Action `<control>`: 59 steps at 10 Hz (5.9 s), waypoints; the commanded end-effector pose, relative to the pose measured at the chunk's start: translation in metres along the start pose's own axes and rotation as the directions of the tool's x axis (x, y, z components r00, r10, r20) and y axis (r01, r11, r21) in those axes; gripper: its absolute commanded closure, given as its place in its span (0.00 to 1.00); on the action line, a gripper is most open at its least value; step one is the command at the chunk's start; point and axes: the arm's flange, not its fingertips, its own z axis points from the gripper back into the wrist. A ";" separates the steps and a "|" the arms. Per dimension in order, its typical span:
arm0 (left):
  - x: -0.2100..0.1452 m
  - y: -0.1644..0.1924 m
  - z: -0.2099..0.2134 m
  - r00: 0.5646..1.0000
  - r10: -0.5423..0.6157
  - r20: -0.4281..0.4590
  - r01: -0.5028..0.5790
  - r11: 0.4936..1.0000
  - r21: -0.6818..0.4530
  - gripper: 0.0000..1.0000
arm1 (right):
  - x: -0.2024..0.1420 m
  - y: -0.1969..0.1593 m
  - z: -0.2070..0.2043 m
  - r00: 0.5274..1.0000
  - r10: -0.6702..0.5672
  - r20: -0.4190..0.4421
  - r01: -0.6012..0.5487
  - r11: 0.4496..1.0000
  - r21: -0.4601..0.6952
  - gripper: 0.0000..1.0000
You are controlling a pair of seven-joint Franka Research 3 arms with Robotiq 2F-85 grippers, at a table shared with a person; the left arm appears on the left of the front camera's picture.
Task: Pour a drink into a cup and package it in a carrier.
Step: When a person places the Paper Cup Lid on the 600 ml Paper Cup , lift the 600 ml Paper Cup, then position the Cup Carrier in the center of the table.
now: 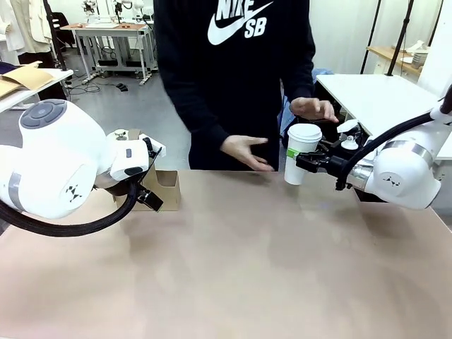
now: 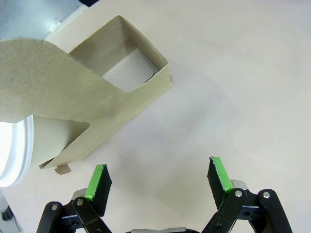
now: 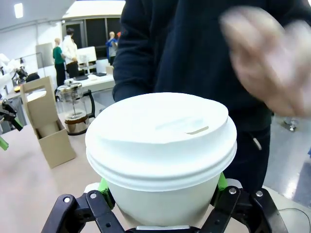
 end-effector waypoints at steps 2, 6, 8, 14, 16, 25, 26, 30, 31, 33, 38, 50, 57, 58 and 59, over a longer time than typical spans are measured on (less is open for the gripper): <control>0.000 0.000 0.000 1.000 0.000 0.001 0.000 1.000 -0.001 0.00 | 0.005 0.001 -0.003 1.000 0.002 0.014 -0.002 1.000 -0.008 0.14; 0.000 0.000 0.000 1.000 0.000 0.001 0.000 1.000 -0.001 0.00 | 0.005 0.001 -0.003 1.000 0.002 0.014 -0.002 1.000 -0.008 0.14; 0.000 0.000 0.000 1.000 0.000 0.001 0.000 1.000 -0.001 0.00 | 0.005 0.001 -0.003 1.000 0.002 0.014 -0.002 1.000 -0.008 0.14; 0.000 0.000 0.000 1.000 0.000 0.001 0.000 1.000 -0.001 0.00 | 0.038 -0.014 0.010 1.000 -0.001 0.013 0.001 0.998 0.055 0.14; 0.000 0.000 0.000 1.000 0.000 0.001 0.000 1.000 -0.001 0.00 | 0.080 -0.022 0.021 0.999 -0.002 0.038 -0.002 0.996 0.091 0.14; 0.000 0.000 0.000 1.000 0.000 0.001 0.000 1.000 -0.001 0.00 | 0.275 0.019 0.015 0.987 -0.159 -0.032 0.161 0.980 0.115 0.14; 0.000 0.000 0.000 1.000 0.000 0.001 0.000 1.000 -0.001 0.00 | 0.274 0.021 0.011 0.984 -0.177 -0.035 0.179 0.977 0.117 0.14; 0.000 0.000 0.000 1.000 0.000 0.001 0.000 1.000 -0.001 0.00 | 0.269 0.023 0.015 0.989 -0.150 0.006 0.148 0.981 0.124 0.14; 0.000 0.000 0.000 1.000 0.000 0.001 0.000 1.000 -0.001 0.00 | 0.269 0.023 0.015 0.989 -0.150 0.006 0.148 0.981 0.124 0.14; 0.000 0.000 0.000 1.000 0.000 0.001 0.000 1.000 -0.001 0.00 | 0.269 0.023 0.015 0.989 -0.150 0.006 0.148 0.981 0.124 0.14; 0.000 0.000 0.000 1.000 0.000 0.000 0.000 1.000 0.000 0.00 | 0.269 0.023 0.015 0.989 -0.150 0.006 0.148 0.981 0.124 0.14; 0.160 0.058 0.102 0.908 0.387 -0.158 -0.368 0.920 0.139 0.00 | 0.269 0.023 0.015 0.989 -0.150 0.006 0.148 0.981 0.124 0.14; 0.167 0.082 0.066 0.844 0.492 -0.213 -0.458 0.868 0.192 0.56 | 0.269 0.023 0.015 0.989 -0.150 0.006 0.148 0.981 0.124 0.14; 0.168 0.086 0.062 0.837 0.504 -0.214 -0.465 0.861 0.207 0.57 | 0.269 0.023 0.015 0.989 -0.150 0.006 0.148 0.981 0.124 0.14; 0.167 0.088 0.058 0.835 0.503 -0.224 -0.466 0.862 0.199 1.00 | 0.269 0.023 0.015 0.989 -0.150 0.006 0.148 0.981 0.124 0.14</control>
